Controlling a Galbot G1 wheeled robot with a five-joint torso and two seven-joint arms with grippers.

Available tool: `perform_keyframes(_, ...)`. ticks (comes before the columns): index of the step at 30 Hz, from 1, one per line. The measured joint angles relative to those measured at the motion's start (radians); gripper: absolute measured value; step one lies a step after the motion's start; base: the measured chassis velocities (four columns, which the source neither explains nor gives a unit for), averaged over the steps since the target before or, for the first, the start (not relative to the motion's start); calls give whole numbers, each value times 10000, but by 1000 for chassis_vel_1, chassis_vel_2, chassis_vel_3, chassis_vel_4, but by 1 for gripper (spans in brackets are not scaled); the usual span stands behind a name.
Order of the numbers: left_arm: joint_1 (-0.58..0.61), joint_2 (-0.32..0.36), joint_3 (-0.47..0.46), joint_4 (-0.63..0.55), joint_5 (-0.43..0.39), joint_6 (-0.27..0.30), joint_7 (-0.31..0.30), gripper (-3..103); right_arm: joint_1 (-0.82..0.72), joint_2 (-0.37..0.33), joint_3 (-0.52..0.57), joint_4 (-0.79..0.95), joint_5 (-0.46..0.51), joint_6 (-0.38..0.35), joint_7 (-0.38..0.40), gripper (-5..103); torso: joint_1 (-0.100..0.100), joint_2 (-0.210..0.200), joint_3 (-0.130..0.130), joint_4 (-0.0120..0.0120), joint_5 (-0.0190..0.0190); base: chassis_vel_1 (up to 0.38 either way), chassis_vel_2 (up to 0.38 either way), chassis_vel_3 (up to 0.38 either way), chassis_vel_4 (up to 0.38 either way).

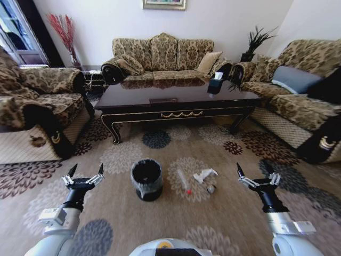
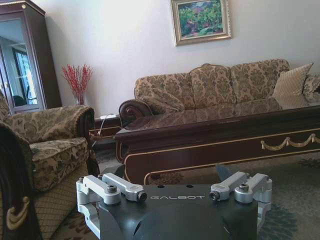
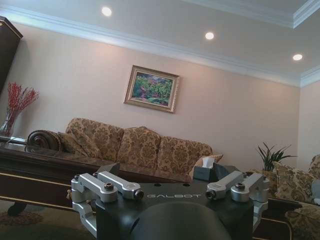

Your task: Move to the front of the table and pick up the trash from the floor, then place it into the trash bin.

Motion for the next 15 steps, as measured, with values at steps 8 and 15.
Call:
perform_keyframes(8,-370,113,58,-79,-166,524,-356,100,119,-36,-39,-122,-47,61,69,100,4,-1,3,3,-1,-119,170,126,-130)
perform_keyframes(15,-965,919,89,-412,-1824,2377,-1031,100,292,-52,-34,-170,-716,-44,151,100,-7,5,-6,0,-2,37,-47,-34,32)
